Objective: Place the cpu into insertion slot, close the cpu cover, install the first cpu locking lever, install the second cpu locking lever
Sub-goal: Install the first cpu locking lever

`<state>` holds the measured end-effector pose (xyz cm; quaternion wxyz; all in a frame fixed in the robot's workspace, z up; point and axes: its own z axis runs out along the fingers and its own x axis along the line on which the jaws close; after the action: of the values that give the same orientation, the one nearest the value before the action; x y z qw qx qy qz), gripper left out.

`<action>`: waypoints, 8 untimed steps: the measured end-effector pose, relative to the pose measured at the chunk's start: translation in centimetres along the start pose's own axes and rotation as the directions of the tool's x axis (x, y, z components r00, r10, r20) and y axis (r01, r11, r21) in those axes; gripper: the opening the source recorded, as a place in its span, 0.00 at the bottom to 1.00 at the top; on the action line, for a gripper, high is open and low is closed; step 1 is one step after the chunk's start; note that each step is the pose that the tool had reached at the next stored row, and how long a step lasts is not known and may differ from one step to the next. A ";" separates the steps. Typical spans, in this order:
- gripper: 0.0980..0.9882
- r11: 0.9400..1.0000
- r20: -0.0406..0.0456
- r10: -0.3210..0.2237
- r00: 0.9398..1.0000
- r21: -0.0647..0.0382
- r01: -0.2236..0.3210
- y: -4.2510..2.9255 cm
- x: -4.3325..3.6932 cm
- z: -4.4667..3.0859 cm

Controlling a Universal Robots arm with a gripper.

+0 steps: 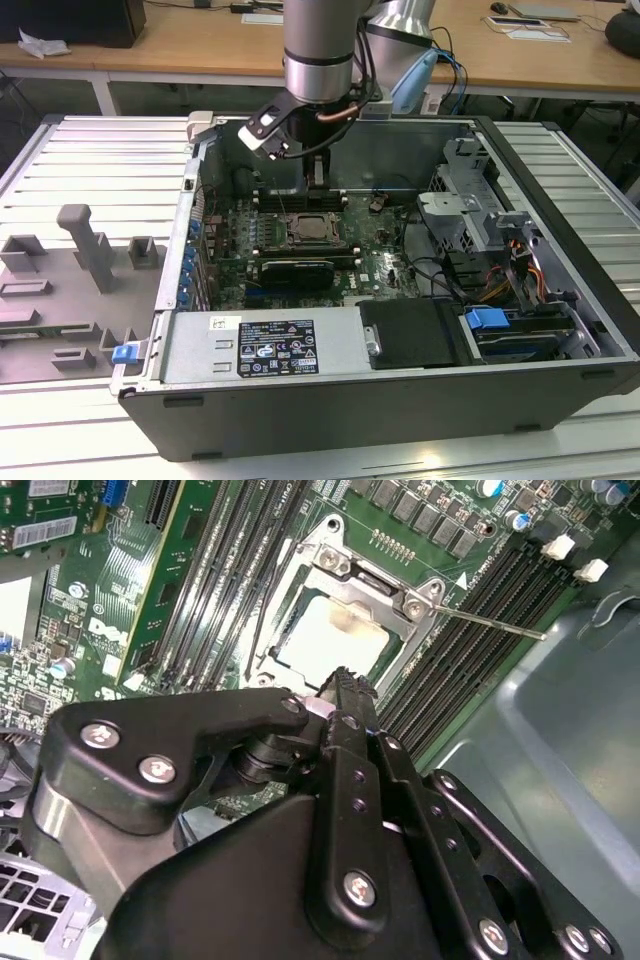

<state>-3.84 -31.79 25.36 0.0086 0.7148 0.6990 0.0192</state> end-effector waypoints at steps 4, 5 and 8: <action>0.01 1.000 0.000 0.000 1.000 0.000 0.000 0.02 0.01 -0.40; 0.01 1.000 0.000 0.000 1.000 0.000 0.000 0.02 0.01 -0.47; 0.01 1.000 0.000 0.000 1.000 0.000 0.000 0.02 0.01 -0.55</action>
<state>-3.84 -31.79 25.92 0.0088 0.7148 0.6990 0.0193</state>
